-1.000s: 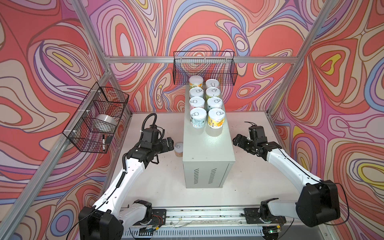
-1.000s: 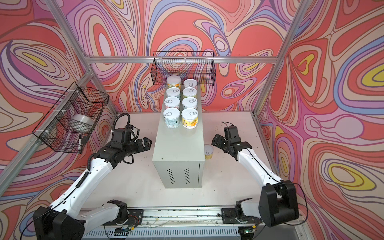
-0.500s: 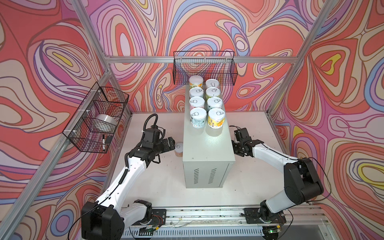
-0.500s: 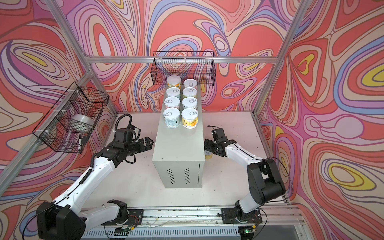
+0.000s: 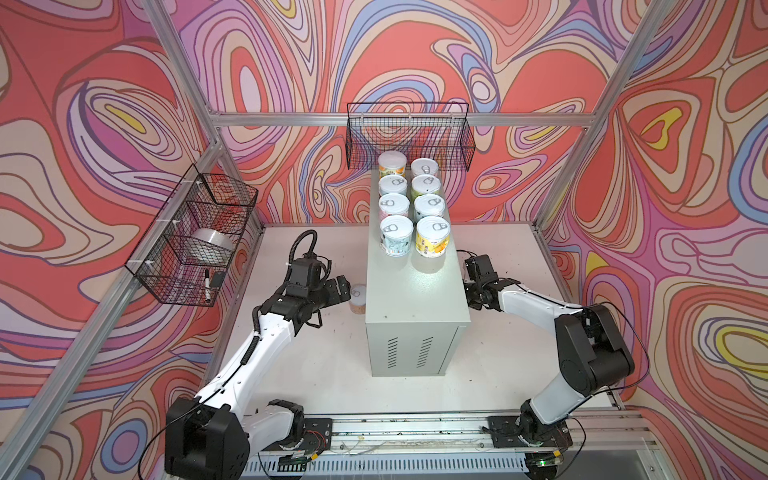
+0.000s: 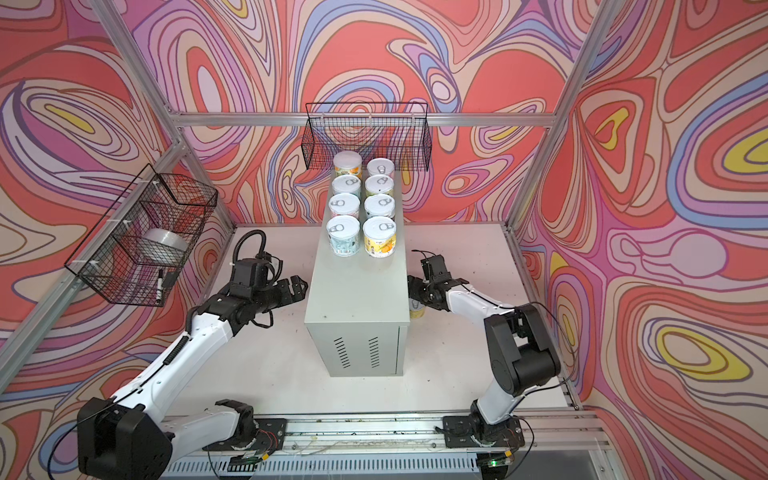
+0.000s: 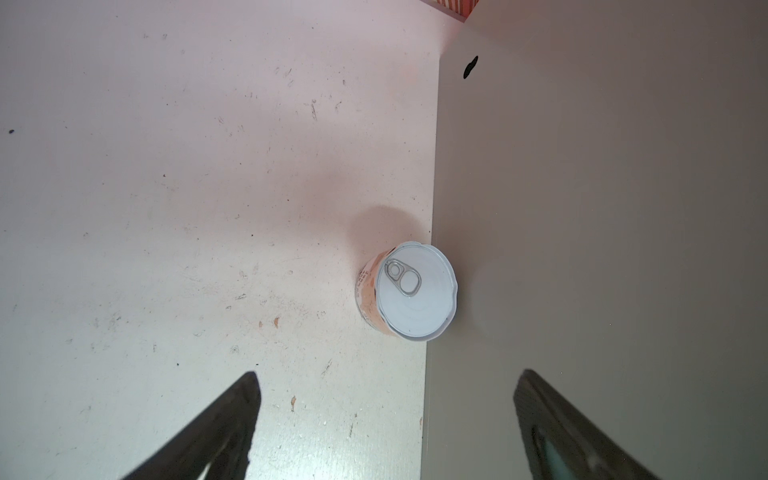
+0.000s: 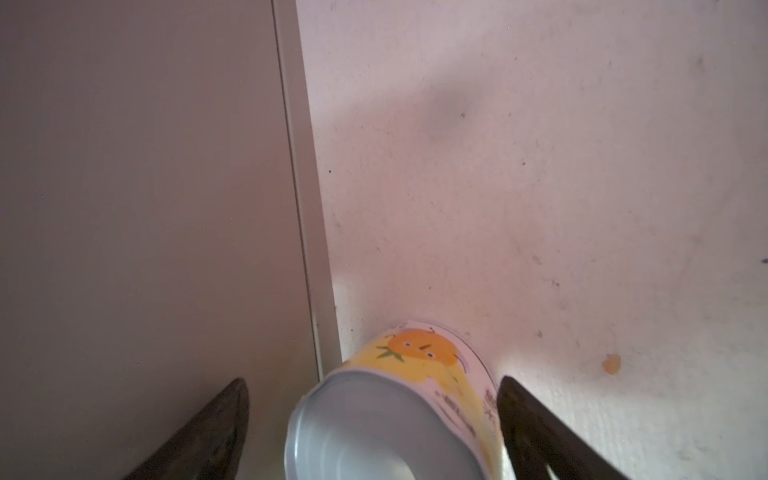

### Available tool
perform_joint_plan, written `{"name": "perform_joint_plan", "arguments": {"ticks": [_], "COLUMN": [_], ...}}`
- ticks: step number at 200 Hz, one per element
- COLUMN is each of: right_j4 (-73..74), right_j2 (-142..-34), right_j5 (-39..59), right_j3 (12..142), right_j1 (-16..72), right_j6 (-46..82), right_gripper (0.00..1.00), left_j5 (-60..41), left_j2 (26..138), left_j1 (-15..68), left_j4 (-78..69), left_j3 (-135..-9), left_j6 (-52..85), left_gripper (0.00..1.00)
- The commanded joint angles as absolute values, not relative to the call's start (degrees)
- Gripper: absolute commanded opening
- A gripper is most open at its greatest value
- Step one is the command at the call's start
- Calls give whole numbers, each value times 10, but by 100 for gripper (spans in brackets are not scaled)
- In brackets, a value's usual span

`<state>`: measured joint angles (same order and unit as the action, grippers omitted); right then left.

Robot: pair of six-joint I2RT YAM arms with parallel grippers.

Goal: Place and organize the canned foods onto the counter
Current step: 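Lower the right gripper toward the small yellow-labelled can on the floor, then close the right gripper on the yellow-labelled can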

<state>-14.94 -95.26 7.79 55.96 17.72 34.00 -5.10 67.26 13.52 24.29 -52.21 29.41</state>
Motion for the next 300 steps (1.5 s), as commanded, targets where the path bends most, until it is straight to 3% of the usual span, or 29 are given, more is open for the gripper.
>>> {"name": "perform_joint_plan", "arguments": {"ticks": [1,126,210,264,300], "right_j4": [-141,-148,-263,-265,-272], "right_j2": [-961,-961,-936,-949,-971], "right_j5": [88,73,-135,-124,-147], "right_j3": [564,528,553,577,586], "right_j1": [181,184,213,233,236], "right_j6": [342,335,343,333,336], "right_gripper": [94,90,88,86,79], "left_j5": [-51,-58,-60,-66,-72], "left_j2": [674,671,673,679,685], "left_j1": [134,134,134,134,134], "left_j4": [233,216,201,185,177], "left_j3": [-514,-497,-483,-465,-466], "left_j6": [304,314,315,319,321], "left_gripper": [95,95,94,94,94]}}
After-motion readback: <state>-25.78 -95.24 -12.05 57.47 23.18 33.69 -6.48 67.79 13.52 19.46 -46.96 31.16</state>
